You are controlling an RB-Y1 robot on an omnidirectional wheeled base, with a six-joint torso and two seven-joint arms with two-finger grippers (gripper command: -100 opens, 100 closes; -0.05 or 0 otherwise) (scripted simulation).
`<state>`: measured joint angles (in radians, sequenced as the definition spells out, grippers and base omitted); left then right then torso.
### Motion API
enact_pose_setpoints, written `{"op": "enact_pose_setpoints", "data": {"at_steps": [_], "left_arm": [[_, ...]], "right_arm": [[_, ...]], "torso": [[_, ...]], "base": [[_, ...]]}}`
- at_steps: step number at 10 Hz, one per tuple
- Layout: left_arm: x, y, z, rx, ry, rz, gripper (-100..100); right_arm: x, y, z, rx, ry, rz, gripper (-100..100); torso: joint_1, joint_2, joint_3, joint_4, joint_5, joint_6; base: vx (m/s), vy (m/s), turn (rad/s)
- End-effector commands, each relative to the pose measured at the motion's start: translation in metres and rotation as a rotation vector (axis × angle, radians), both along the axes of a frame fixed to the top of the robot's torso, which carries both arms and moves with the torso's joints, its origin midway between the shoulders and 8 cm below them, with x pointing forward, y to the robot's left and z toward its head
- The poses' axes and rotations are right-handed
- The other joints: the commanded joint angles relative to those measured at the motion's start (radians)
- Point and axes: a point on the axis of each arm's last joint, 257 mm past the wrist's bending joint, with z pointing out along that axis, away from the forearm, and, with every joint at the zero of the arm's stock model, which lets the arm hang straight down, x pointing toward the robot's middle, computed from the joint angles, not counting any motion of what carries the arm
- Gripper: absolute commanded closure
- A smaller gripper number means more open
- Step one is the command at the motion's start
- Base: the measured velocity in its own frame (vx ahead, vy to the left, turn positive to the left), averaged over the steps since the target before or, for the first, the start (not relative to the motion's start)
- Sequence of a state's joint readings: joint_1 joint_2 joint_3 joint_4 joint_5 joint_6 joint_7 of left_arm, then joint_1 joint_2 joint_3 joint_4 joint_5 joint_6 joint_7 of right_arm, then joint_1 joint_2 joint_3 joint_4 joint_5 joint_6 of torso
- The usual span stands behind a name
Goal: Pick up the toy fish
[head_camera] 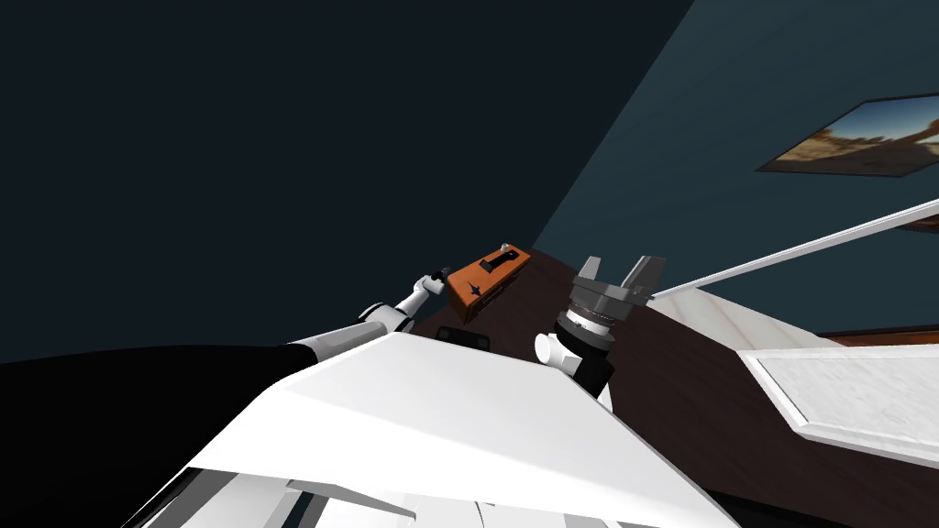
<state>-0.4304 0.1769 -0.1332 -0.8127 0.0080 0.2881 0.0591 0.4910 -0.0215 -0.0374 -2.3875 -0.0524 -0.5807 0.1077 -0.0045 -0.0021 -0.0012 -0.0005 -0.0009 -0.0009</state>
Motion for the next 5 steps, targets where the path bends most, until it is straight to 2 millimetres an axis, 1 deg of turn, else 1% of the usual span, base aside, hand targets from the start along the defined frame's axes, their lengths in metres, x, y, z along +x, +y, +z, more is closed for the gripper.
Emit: {"op": "enact_pose_setpoints", "data": {"at_steps": [1,2,3,4,5], "left_arm": [[-0.004,-0.004,-0.011,-0.005,0.048,0.006,-100],[-0.007,-0.003,-0.015,-0.003,0.057,0.009,-100],[-0.004,-0.012,-0.016,-0.013,0.077,0.008,-100],[-0.011,-0.008,-0.026,-0.008,0.099,0.014,-100],[-0.012,-0.017,-0.029,-0.018,0.124,0.013,-100]], "right_arm": [[0.000,0.000,0.000,0.000,0.000,0.000,0],[0.000,0.000,0.000,0.000,0.000,0.000,0],[0.000,0.000,0.000,0.000,0.000,0.000,0],[0.000,0.000,0.000,0.000,0.000,0.000,0],[0.000,0.000,0.000,0.000,0.000,0.000,0]], "torso": [[0.000,0.000,0.000,0.000,0.000,0.000],[-0.001,0.000,0.000,0.000,0.000,0.000],[0.000,0.000,0.000,0.000,0.000,0.000],[-0.001,0.000,0.000,0.000,0.000,0.000],[0.000,0.000,0.000,0.000,0.000,0.000]], "base": [[0.030,-0.073,-0.068],[0.021,-0.064,-0.047],[0.028,-0.072,-0.078],[0.029,-0.054,-0.044],[0.021,-0.053,-0.071]]}}
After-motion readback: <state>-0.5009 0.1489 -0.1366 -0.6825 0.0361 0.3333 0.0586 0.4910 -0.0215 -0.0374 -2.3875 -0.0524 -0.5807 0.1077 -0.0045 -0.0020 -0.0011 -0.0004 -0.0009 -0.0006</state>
